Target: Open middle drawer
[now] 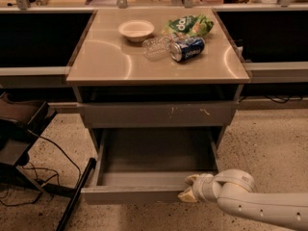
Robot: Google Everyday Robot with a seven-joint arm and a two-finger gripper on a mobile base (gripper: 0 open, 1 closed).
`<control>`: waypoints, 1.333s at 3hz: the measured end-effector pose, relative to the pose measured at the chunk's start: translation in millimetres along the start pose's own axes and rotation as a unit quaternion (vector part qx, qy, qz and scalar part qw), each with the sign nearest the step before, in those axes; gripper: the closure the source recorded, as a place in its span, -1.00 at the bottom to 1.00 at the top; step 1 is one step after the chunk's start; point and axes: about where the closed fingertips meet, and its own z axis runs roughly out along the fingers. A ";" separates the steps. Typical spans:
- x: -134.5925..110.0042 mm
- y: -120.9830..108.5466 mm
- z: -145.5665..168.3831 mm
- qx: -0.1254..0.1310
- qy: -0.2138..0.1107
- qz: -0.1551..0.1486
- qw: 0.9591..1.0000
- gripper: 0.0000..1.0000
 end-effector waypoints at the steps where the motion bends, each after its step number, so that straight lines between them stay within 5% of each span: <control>1: -3.7 -1.3 -3.7 0.000 0.000 0.000 1.000 1.00; 4: 3.7 9.6 -7.2 -0.003 0.003 0.010 1.000 1.00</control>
Offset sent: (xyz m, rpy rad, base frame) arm -0.2004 0.0096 -0.0246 0.0759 -0.1329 -0.3150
